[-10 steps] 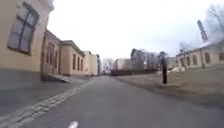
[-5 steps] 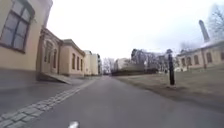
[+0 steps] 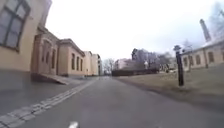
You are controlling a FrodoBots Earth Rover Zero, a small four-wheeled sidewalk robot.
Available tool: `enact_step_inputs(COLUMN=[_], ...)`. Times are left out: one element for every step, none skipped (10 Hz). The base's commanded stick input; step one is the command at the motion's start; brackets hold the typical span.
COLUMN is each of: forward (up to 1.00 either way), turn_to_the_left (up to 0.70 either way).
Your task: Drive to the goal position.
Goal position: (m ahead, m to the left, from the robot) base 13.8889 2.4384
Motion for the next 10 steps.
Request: enact_step_inputs(forward=[1.0,1.0,1.0,1.0,1.0,1.0,1.0,1.0,1.0,1.0], turn_to_the_left=[0.0,0.0,0.0,0.0,0.0,0.0,0.0,0.0,0.0,0.0])
